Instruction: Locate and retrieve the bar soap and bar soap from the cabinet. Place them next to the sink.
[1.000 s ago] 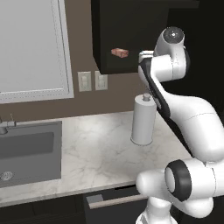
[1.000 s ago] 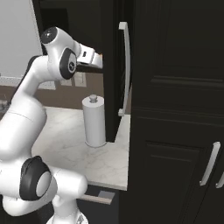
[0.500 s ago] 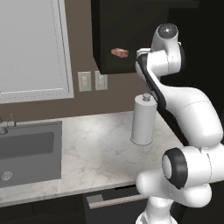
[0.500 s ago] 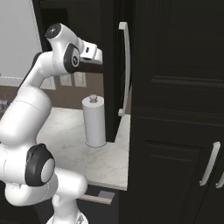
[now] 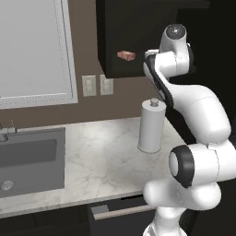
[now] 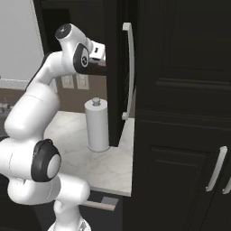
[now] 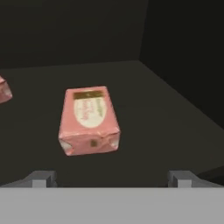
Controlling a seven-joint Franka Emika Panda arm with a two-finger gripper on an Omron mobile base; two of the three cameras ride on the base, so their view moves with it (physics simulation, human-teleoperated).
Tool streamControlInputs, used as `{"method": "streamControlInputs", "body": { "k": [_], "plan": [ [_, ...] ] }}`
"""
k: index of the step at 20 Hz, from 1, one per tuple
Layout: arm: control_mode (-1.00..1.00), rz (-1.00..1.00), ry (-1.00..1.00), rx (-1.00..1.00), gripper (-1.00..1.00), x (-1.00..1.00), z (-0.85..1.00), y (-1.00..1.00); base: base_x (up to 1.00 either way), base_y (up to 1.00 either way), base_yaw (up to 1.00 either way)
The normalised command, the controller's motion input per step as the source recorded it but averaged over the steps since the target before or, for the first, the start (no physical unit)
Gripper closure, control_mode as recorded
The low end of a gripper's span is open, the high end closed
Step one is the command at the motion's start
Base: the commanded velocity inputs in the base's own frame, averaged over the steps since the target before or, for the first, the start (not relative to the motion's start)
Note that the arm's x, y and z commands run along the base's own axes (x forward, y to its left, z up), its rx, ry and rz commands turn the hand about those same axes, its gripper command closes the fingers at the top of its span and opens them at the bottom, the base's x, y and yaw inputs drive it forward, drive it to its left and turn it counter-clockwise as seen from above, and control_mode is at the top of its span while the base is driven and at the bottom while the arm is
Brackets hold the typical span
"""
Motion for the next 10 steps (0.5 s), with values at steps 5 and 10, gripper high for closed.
{"method": "streamControlInputs", "body": {
  "k": [5,10],
  "plan": [
    [-1.00,0.00,-0.01,0.00,-1.00,0.27,-0.01,0.04,0.00,0.00,0.00],
    [-1.00,0.00,0.00,0.00,-1.00,0.32,0.00,0.02,0.00,0.00,0.00]
  ]
}}
